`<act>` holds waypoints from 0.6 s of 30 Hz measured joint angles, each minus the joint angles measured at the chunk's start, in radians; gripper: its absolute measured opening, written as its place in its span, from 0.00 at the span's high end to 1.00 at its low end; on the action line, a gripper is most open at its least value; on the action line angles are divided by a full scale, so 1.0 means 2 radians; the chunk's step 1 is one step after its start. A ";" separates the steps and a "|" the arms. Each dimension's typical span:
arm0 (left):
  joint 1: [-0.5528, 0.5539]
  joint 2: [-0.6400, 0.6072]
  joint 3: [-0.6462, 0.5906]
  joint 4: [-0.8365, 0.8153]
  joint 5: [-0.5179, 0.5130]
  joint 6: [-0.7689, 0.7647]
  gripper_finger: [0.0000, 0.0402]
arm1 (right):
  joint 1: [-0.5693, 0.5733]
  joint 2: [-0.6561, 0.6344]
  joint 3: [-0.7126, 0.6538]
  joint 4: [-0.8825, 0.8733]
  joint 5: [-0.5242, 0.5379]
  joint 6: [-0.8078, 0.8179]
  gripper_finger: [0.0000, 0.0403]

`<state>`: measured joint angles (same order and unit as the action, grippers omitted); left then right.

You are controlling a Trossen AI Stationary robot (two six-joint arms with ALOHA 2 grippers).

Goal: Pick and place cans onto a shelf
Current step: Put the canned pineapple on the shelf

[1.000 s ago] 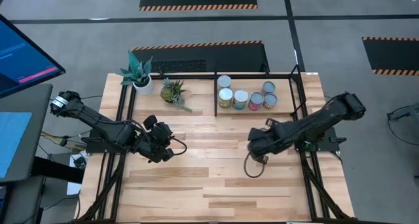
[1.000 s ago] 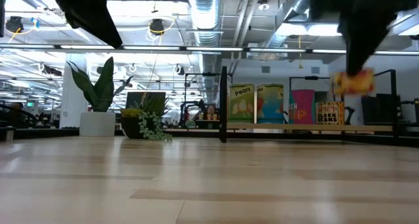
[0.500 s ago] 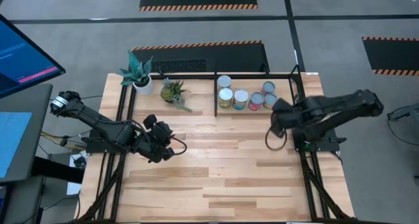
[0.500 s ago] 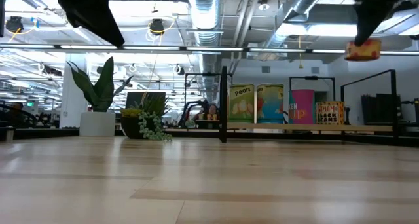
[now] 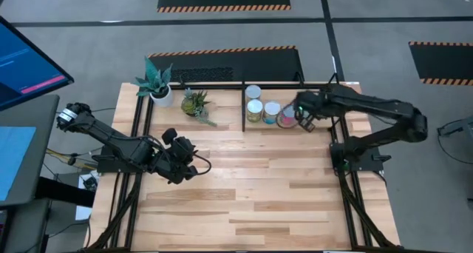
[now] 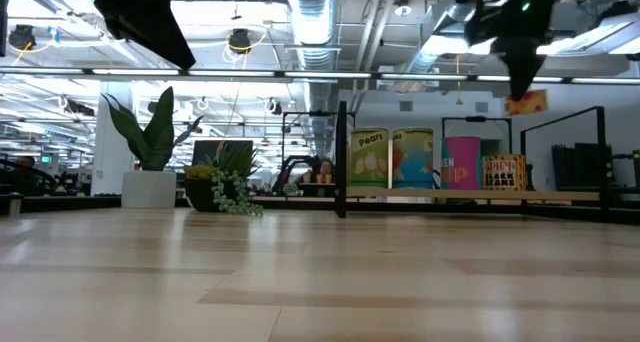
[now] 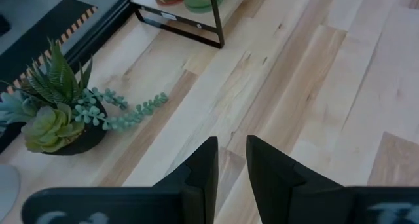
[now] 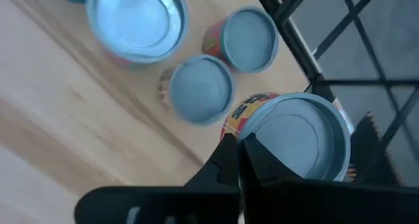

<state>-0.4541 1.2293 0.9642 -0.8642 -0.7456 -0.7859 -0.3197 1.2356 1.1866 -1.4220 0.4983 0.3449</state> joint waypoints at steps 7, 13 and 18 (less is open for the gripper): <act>0.000 0.000 0.000 0.000 0.000 0.003 0.83 | -0.078 0.066 0.000 0.018 -0.032 -0.104 0.99; 0.000 0.000 0.000 0.001 0.002 0.003 0.83 | -0.114 0.100 0.000 0.004 -0.039 -0.175 0.99; 0.000 0.000 0.000 0.002 0.002 0.003 0.83 | -0.137 0.105 0.000 0.000 -0.039 -0.180 0.99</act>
<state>-0.4543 1.2293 0.9642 -0.8610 -0.7418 -0.7799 -0.5931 1.4448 1.1866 -1.4221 0.4210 -0.0156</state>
